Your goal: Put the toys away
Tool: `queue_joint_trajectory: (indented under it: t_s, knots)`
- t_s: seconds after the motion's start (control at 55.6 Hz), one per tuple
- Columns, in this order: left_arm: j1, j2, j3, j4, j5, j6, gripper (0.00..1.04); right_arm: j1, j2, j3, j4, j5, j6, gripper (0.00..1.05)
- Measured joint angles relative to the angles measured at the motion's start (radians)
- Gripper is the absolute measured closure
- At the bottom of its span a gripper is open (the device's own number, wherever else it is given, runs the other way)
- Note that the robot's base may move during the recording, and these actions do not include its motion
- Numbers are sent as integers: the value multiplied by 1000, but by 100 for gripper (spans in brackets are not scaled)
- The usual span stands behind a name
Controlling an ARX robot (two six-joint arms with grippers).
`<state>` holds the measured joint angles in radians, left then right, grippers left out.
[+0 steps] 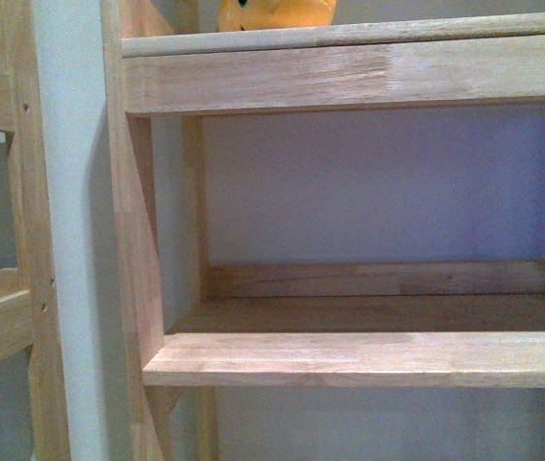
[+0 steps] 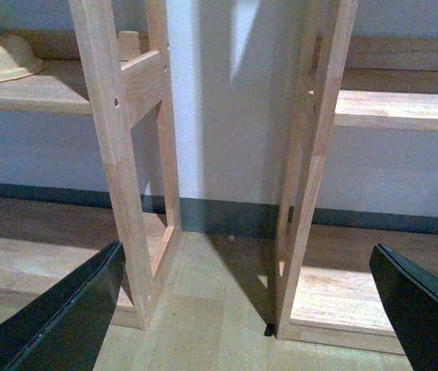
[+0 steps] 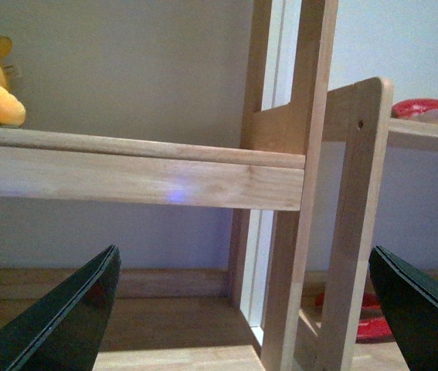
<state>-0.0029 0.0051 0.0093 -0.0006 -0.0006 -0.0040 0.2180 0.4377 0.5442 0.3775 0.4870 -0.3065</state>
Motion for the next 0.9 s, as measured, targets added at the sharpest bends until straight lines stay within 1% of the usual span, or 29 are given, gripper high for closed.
queue_joint_trajectory:
  t_s: [0.18, 0.198, 0.216, 0.234, 0.27, 0.288, 0.324, 0.342, 0.378, 0.45, 0.504, 0.558, 0.594, 0.612, 0.792, 0.899]
  knots:
    - [0, 0, 0, 0, 0, 0, 6, 1, -2, -1, -2, -2, 18, 6]
    - [0, 0, 0, 0, 0, 0, 6, -13, -2, 8, -35, -40, 37, 8]
    - [0, 0, 0, 0, 0, 0, 6, -39, -2, 30, -110, -117, 68, 11]
    - [0, 0, 0, 0, 0, 0, 6, -56, -4, 43, -155, -155, 81, 12]
    - [0, 0, 0, 0, 0, 0, 6, -129, -12, 82, -323, -288, 140, 19]
    - [0, 0, 0, 0, 1, 0, 6, -145, -16, 86, -359, -317, 154, 21]
    - [0, 0, 0, 0, 0, 0, 6, -186, -39, 76, -478, -409, 198, 28]
    - [0, 0, 0, 0, 0, 0, 6, -192, -48, 69, -501, -428, 207, 29]
    - [0, 0, 0, 0, -1, 0, 6, -203, -74, 30, -547, -471, 234, 36]
    - [0, 0, 0, 0, 0, 0, 6, -209, -101, -32, -546, -484, 259, 46]
    - [0, 0, 0, 0, 0, 0, 6, -213, -126, -90, -528, -483, 273, 56]
    - [0, 0, 0, 0, 0, 0, 6, -214, -145, -124, -515, -484, 280, 63]
    - [0, 0, 0, 0, 0, 0, 6, -214, -165, -153, -501, -485, 285, 70]
    - [0, 0, 0, 0, 0, 0, 6, -214, -169, -160, -498, -485, 285, 72]
    - [0, 0, 0, 0, 0, 0, 6, -215, -229, -264, -459, -485, 291, 101]
    - [0, 0, 0, 0, 0, 0, 6, -215, -261, -319, -437, -485, 292, 101]
